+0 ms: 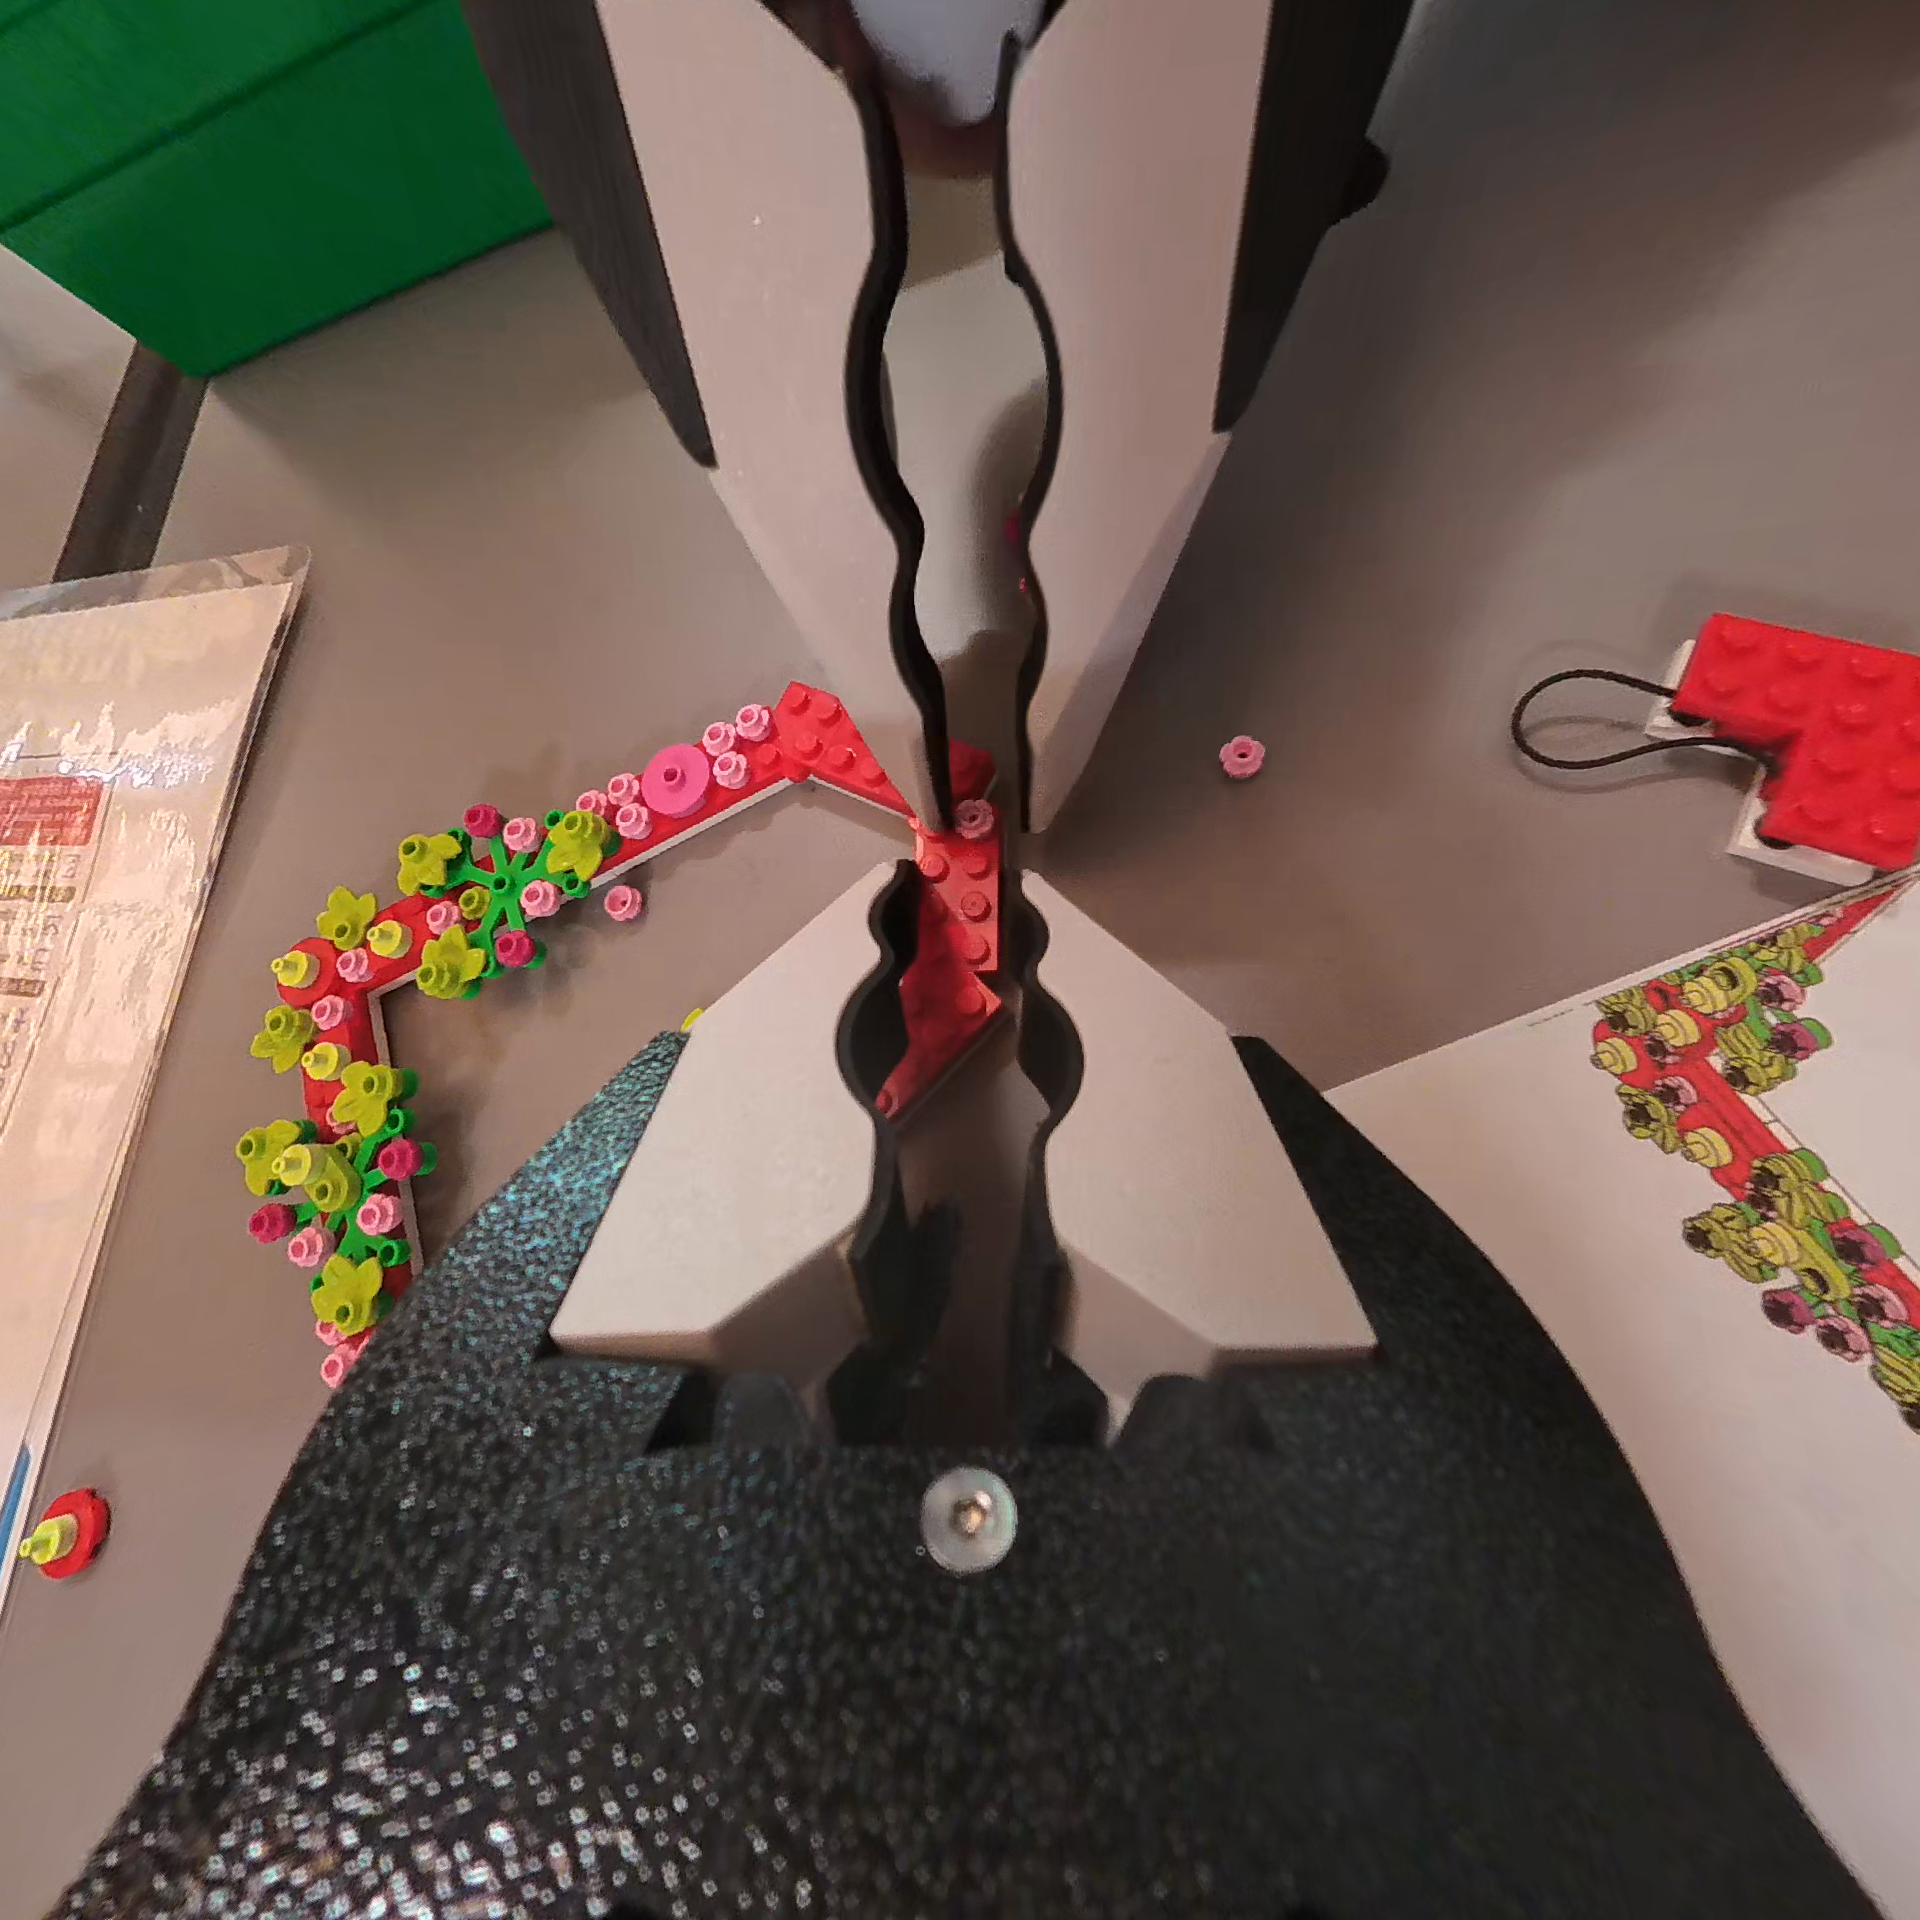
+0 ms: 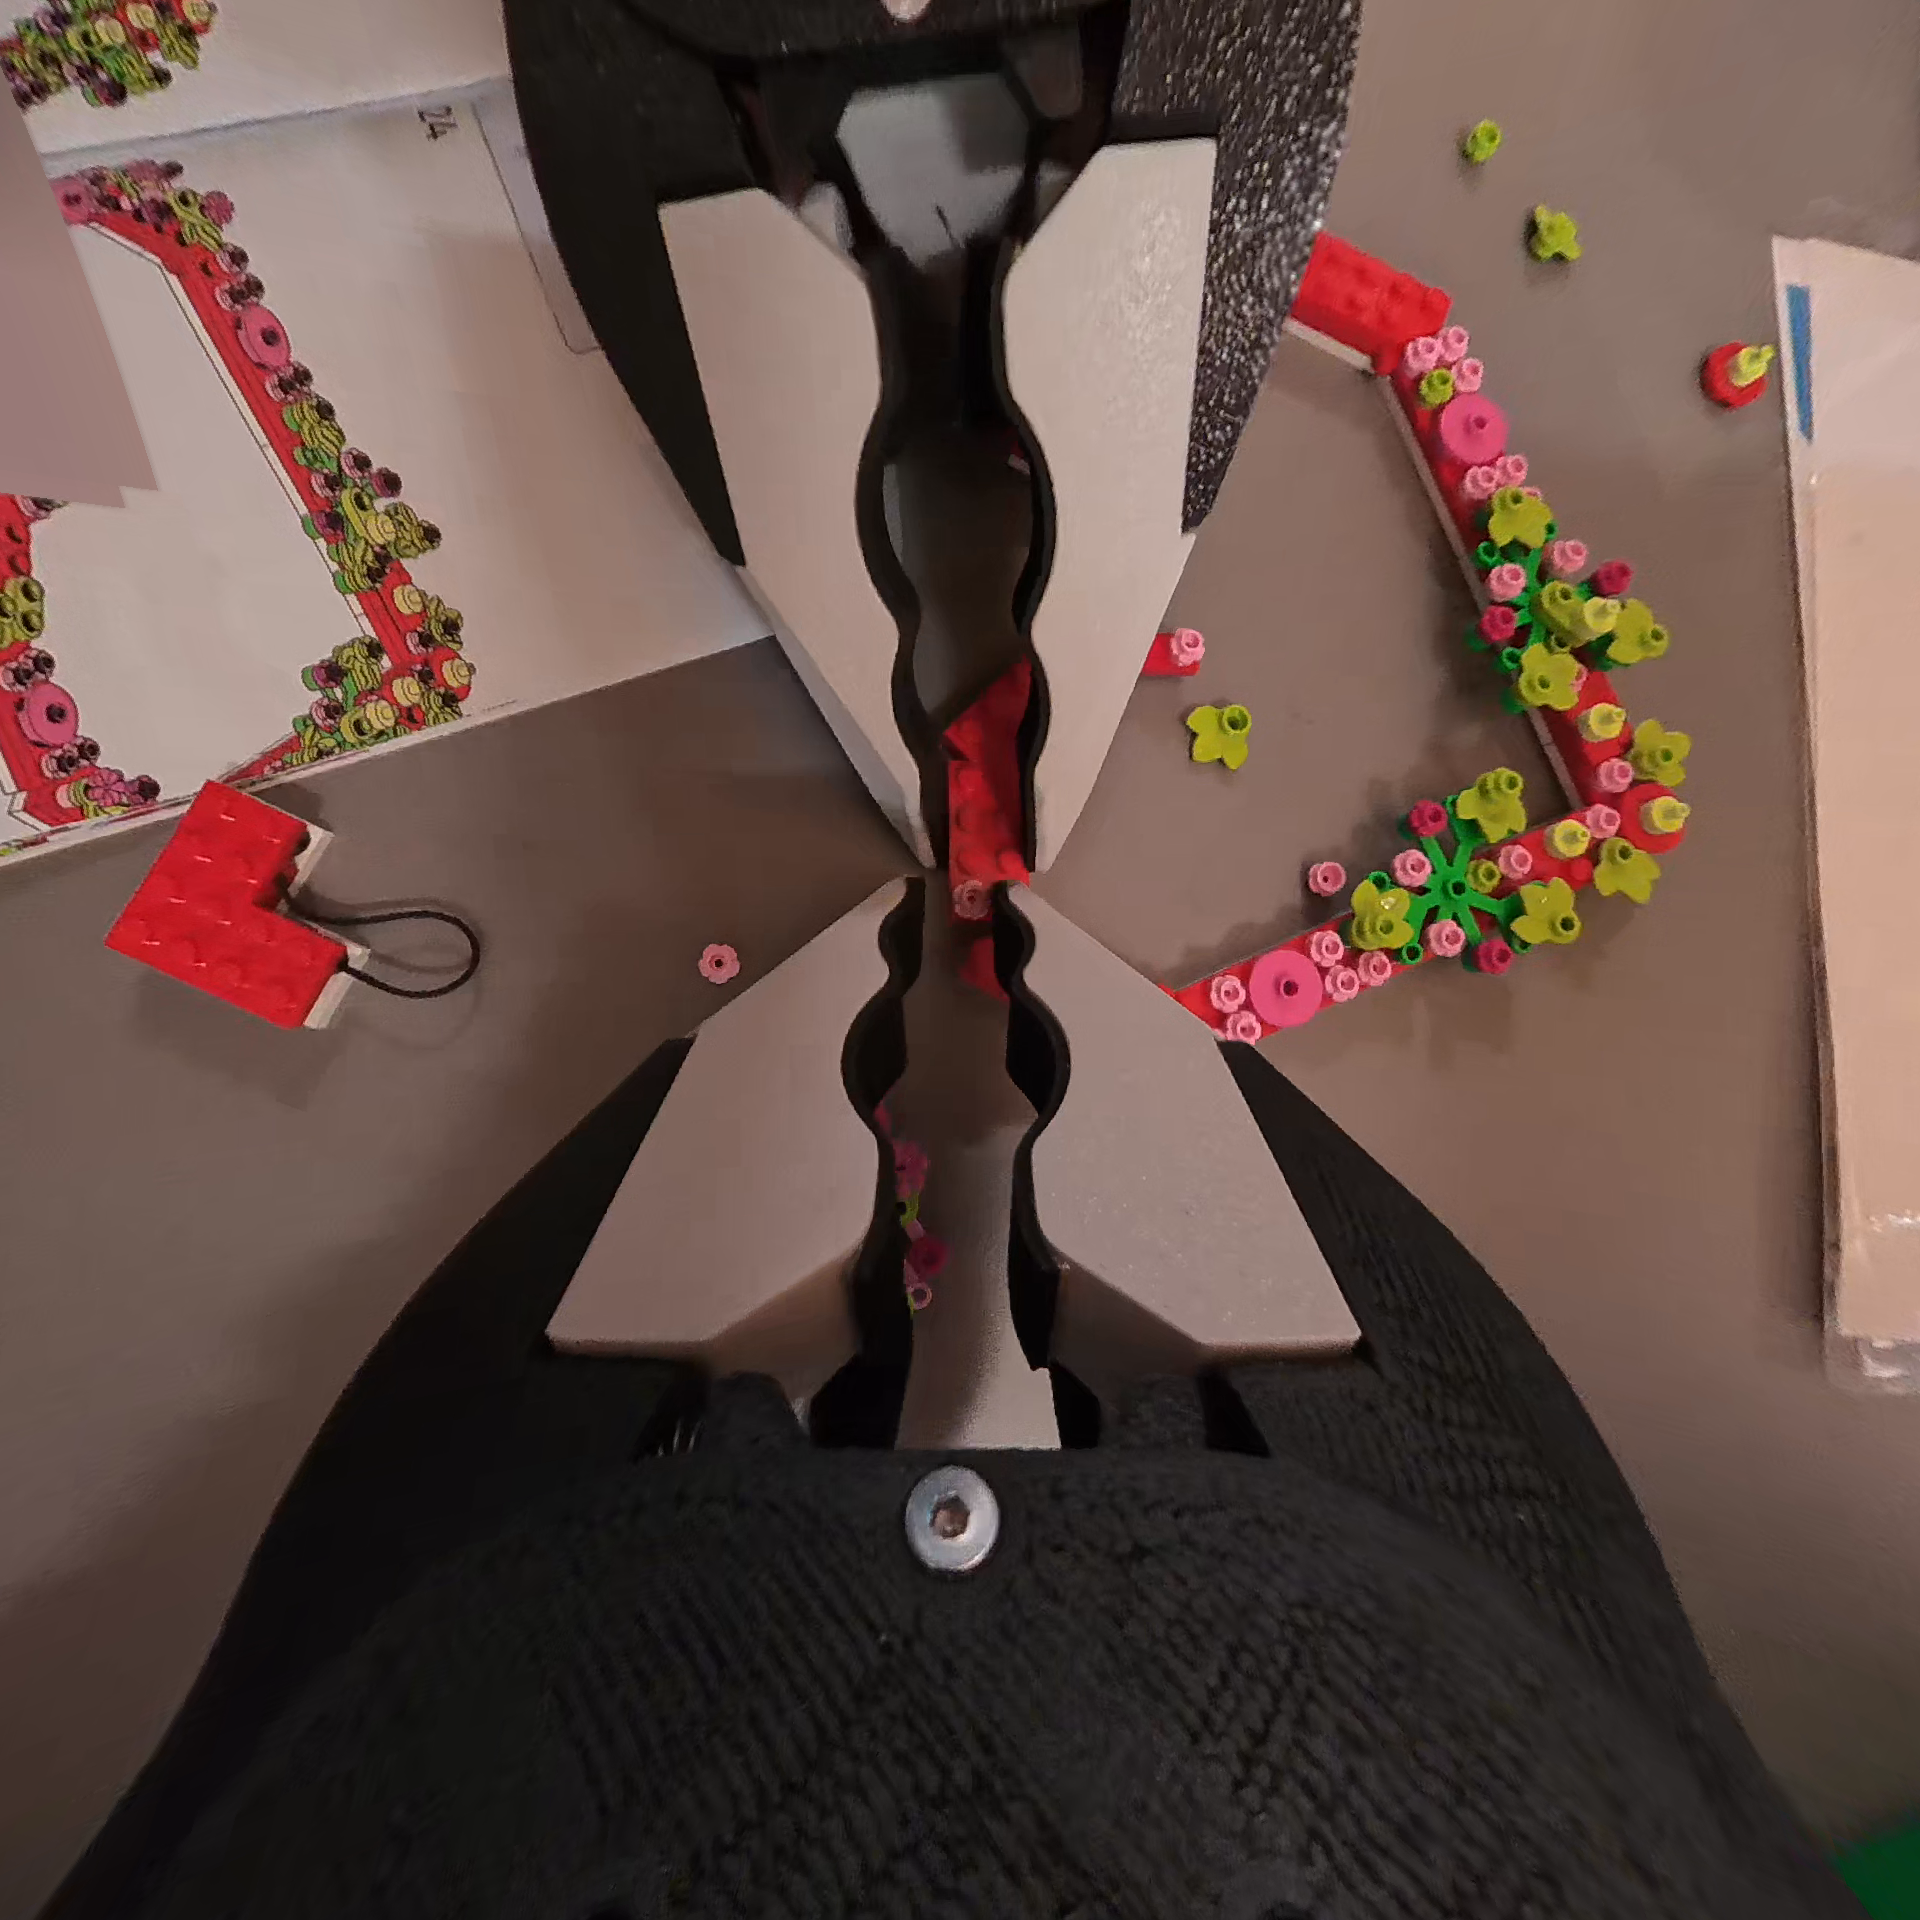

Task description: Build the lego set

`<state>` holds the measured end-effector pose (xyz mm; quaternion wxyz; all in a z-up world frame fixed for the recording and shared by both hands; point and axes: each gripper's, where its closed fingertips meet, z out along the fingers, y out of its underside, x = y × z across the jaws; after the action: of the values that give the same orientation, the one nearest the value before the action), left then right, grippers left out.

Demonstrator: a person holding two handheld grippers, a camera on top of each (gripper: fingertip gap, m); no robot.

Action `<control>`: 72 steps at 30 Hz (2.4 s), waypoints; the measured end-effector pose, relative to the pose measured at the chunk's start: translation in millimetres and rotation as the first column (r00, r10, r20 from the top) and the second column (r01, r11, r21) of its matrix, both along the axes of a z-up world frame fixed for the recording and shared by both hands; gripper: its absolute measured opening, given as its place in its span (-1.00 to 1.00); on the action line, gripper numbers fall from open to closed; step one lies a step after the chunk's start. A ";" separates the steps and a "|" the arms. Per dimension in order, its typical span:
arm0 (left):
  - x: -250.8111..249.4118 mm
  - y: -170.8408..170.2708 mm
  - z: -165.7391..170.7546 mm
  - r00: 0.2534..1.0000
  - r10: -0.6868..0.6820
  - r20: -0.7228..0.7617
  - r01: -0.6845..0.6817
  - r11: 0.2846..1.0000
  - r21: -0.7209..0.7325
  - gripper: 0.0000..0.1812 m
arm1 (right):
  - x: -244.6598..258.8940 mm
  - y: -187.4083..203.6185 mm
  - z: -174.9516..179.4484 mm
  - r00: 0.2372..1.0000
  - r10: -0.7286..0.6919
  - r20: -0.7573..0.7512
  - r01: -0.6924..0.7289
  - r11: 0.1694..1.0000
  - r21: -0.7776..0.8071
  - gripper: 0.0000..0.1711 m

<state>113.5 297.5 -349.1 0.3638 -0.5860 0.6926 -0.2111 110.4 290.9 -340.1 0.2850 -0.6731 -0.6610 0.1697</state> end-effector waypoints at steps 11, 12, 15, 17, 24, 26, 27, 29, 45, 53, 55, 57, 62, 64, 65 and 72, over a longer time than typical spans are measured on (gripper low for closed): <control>0.1 0.1 0.1 1.000 0.001 -0.001 -0.001 1.000 -0.001 -0.83 | 0.0 3.0 -0.8 0.998 0.015 0.063 -0.025 0.987 0.159 -0.96; 0.1 0.1 0.0 1.000 0.001 0.000 -0.001 1.000 -0.001 -0.83 | 0.1 3.0 -0.7 0.997 0.019 0.073 -0.034 0.978 0.204 -0.96; 0.3 0.1 0.2 1.000 0.001 0.000 -0.001 1.000 0.000 -0.83 | 0.0 3.1 -0.3 0.994 0.033 0.106 -0.065 0.948 0.311 -0.97; 0.4 0.1 0.2 1.000 0.001 0.001 -0.001 1.000 -0.002 -0.83 | -0.1 2.9 -0.2 0.992 0.044 0.117 -0.082 0.935 0.346 -0.96; 0.1 0.1 0.8 1.000 0.003 0.002 -0.003 1.000 -0.008 -0.83 | -0.5 2.9 -0.2 0.984 0.076 0.161 -0.139 0.893 0.428 -0.97; 0.0 -0.3 0.9 1.000 0.003 0.002 -0.003 1.000 -0.009 -0.83 | -0.5 2.8 0.0 0.986 0.081 0.146 -0.136 0.898 0.418 -0.97; 0.1 -0.1 1.1 1.000 0.003 0.002 -0.003 1.000 -0.010 -0.83 | -0.5 2.7 -0.1 0.987 0.084 0.137 -0.134 0.902 0.411 -0.97; 0.1 -0.2 1.7 1.000 0.002 0.003 -0.002 1.000 -0.012 -0.83 | -0.5 2.5 0.3 0.990 0.086 0.115 -0.124 0.913 0.388 -0.97; -0.8 1.6 2.8 1.000 0.019 0.008 -0.019 1.000 0.005 -0.83 | 12.8 -15.3 -9.7 0.998 0.050 0.034 -0.049 0.998 -0.033 -0.79; -2.0 -1.9 3.6 0.999 -0.022 0.027 0.020 0.997 0.077 -0.79 | 15.4 -9.4 15.1 0.997 0.032 -0.077 -0.036 0.998 -0.043 -0.66; 1.0 -6.4 10.3 0.997 -0.039 0.060 0.035 0.998 0.055 -0.72 | 12.4 -2.9 21.0 0.989 0.017 -0.144 -0.020 1.000 -0.022 -0.66; 0.7 -9.2 19.7 0.995 -0.050 0.091 0.047 0.998 0.038 -0.68 | 15.4 0.4 16.1 0.991 0.008 -0.131 -0.012 1.000 -0.023 -0.66; -9.2 9.7 54.7 0.980 -0.018 0.199 0.004 0.998 0.067 -0.65 | 29.4 2.8 -2.3 1.000 -0.009 0.009 0.009 1.000 -0.021 -0.56; -16.1 22.4 75.0 0.963 0.021 0.267 -0.040 0.997 0.066 -0.66 | 31.8 5.5 -8.0 0.998 -0.013 0.058 0.011 1.000 0.020 -0.53; -19.9 28.5 85.4 0.952 0.039 0.304 -0.064 0.995 0.075 -0.66 | 28.9 6.8 -5.1 0.999 -0.015 0.039 0.014 0.999 0.037 -0.53; -36.9 47.0 131.4 0.892 0.102 0.440 -0.185 0.971 0.150 -0.65 | 36.9 19.2 1.4 0.995 -0.083 0.050 0.080 0.995 0.058 -0.41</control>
<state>76.6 344.4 -217.8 0.5756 -0.5378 0.5668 -0.2410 147.3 310.2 -338.7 0.2930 -0.6954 -0.6448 0.1218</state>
